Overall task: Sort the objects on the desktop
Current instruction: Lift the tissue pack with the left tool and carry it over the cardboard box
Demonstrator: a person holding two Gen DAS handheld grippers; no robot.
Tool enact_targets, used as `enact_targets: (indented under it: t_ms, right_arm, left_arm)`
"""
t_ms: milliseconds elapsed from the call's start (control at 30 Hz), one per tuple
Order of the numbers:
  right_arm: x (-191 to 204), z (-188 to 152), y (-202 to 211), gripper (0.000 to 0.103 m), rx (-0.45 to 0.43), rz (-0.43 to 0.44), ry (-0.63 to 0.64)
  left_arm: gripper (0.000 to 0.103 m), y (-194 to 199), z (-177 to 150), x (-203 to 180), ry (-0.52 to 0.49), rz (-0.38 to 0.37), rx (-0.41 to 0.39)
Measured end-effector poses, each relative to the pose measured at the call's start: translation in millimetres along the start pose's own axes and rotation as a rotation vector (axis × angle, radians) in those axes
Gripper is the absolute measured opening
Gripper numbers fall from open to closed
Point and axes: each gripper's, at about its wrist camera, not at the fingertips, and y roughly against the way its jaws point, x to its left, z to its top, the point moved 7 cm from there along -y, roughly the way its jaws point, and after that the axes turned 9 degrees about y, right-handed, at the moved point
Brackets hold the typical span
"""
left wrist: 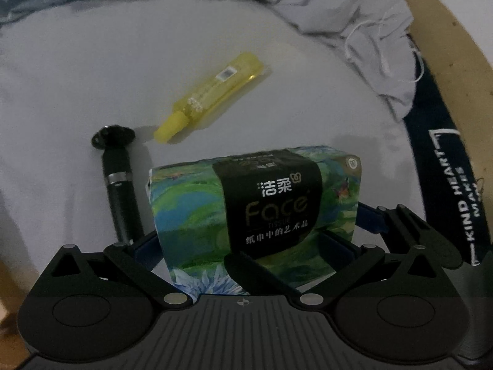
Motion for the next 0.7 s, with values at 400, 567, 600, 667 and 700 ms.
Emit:
enact_targets:
  t_ms: [400, 567, 600, 667, 700]
  right_arm:
    - [68, 16, 91, 0.103, -0.082, -0.022, 0.062]
    - [104, 21, 131, 0.103, -0.127, -0.028, 0.098]
    - [112, 22, 139, 0.103, -0.135, -0.028, 0.105]
    - [126, 24, 154, 0.103, -0.149, -0.028, 0.120]
    - [132, 25, 161, 0.103, -0.156, -0.030, 0.127]
  left_arm:
    - [0.103, 127, -48, -5, 0.005, -0.047, -0.127]
    - [0.103, 184, -76, -5, 0.011, -0.061, -0.183]
    - [0.103, 195, -82, -6, 0.009, -0.061, -0.195]
    - [0.103, 213, -92, -4, 0.006, -0.063, -0.213]
    - [0.103, 224, -98, -4, 0.006, -0.067, -0.222]
